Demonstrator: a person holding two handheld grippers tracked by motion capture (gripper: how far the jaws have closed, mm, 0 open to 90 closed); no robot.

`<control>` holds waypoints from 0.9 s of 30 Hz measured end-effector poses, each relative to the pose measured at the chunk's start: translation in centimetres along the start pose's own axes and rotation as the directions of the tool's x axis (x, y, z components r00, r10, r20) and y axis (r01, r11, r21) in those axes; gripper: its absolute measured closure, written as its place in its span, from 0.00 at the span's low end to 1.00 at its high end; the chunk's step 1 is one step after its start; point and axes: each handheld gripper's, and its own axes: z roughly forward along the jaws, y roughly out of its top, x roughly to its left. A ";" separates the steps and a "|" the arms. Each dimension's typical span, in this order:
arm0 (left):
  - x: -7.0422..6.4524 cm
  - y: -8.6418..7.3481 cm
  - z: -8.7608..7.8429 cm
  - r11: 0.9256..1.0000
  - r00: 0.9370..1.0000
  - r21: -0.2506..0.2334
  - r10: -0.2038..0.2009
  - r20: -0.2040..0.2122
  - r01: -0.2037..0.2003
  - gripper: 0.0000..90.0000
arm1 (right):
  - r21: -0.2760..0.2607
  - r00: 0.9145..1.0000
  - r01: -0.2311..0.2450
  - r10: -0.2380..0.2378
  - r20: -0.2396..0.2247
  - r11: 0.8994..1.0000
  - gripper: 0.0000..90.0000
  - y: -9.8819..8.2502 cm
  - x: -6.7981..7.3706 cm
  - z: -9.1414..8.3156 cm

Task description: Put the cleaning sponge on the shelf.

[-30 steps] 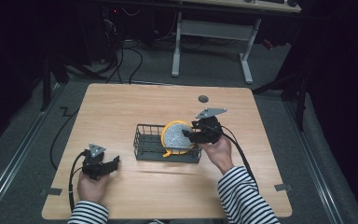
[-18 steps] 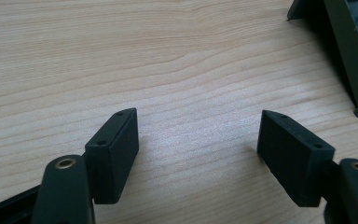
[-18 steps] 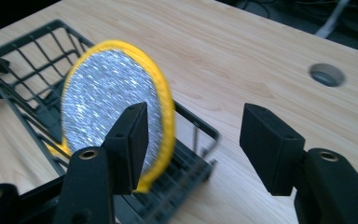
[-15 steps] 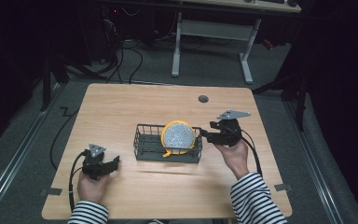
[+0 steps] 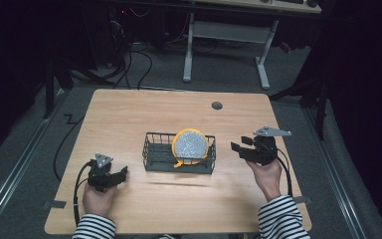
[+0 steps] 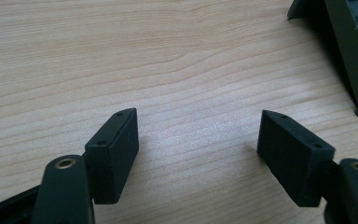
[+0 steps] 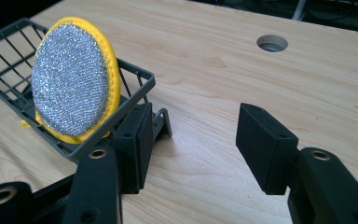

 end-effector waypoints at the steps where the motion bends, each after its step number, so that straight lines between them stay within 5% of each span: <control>1: 0.0 0.0 0.0 1.000 1.000 0.000 0.001 -0.001 -0.001 0.33 | 0.003 1.000 -0.011 0.011 0.000 1.000 0.52 -0.3 -0.2 -0.1; 13: 0.0 0.0 0.0 1.000 1.000 0.001 0.001 -0.001 -0.001 0.33 | -0.015 0.996 -0.085 0.085 0.034 0.996 0.54 -4.2 -1.7 -1.6; 27: 0.0 0.0 0.0 1.000 1.000 0.000 -0.001 -0.001 0.001 0.33 | -0.005 0.990 -0.130 0.130 0.058 0.991 0.55 -7.4 -2.5 -1.2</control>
